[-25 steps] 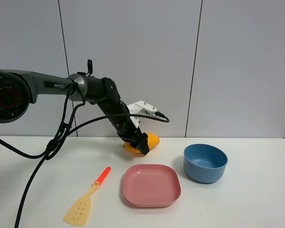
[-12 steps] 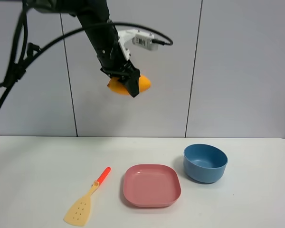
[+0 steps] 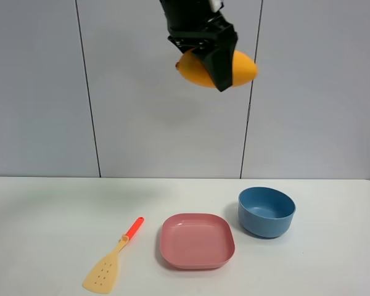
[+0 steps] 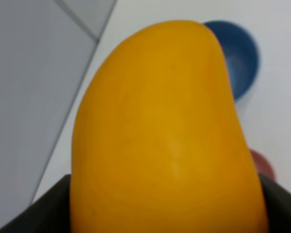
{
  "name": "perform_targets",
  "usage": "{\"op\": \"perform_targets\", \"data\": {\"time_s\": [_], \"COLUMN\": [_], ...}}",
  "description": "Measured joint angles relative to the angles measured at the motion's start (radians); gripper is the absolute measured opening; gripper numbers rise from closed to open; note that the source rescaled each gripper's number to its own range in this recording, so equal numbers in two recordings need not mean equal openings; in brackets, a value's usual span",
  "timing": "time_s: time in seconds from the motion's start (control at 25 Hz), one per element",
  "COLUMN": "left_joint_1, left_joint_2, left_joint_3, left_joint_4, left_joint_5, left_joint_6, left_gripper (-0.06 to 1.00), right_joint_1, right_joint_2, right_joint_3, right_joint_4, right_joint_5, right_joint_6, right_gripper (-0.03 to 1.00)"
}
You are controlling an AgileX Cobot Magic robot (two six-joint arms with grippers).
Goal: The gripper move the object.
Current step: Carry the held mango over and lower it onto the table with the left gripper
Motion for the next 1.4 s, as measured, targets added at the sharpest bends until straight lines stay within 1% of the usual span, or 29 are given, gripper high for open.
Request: {"op": "perform_targets", "data": {"time_s": [0.16,0.28,0.36,0.44,0.6,0.76,0.96,1.2,1.4], "left_joint_1": [-0.090,-0.135,-0.150,-0.158,-0.168,-0.183,-0.186,-0.188,-0.188], "left_joint_2": [0.016,0.069,0.117,0.176,0.278,0.357,0.429,0.462,0.483], "left_joint_3": [0.000,0.000,0.000,0.000,0.000,0.000,0.000,0.000,0.000], "left_joint_4": [-0.008,-0.033,-0.057,-0.076,-0.071,-0.063,-0.053,-0.061,-0.071], "left_joint_5": [0.003,0.002,0.002,0.003,0.000,-0.031,-0.104,-0.210,-0.229], "left_joint_6": [0.018,0.041,0.061,0.082,0.140,0.184,0.192,0.203,0.206], "left_gripper": [0.00,0.00,0.00,0.00,0.00,0.00,0.00,0.00,0.00], "right_joint_1": [0.000,0.000,0.000,0.000,0.000,0.000,0.000,0.000,0.000], "right_joint_2": [0.000,0.000,0.000,0.000,0.000,0.000,0.000,0.000,0.000], "right_joint_3": [0.000,0.000,0.000,0.000,0.000,0.000,0.000,0.000,0.000], "right_joint_4": [0.000,0.000,0.000,0.000,0.000,0.000,0.000,0.000,0.000], "right_joint_5": [0.000,0.000,0.000,0.000,0.000,0.000,0.000,0.000,0.000], "right_joint_6": [0.000,0.000,0.000,0.000,0.000,0.000,0.000,0.000,0.000], "right_gripper": [1.00,1.00,1.00,1.00,1.00,1.00,1.00,1.00,1.00]}}
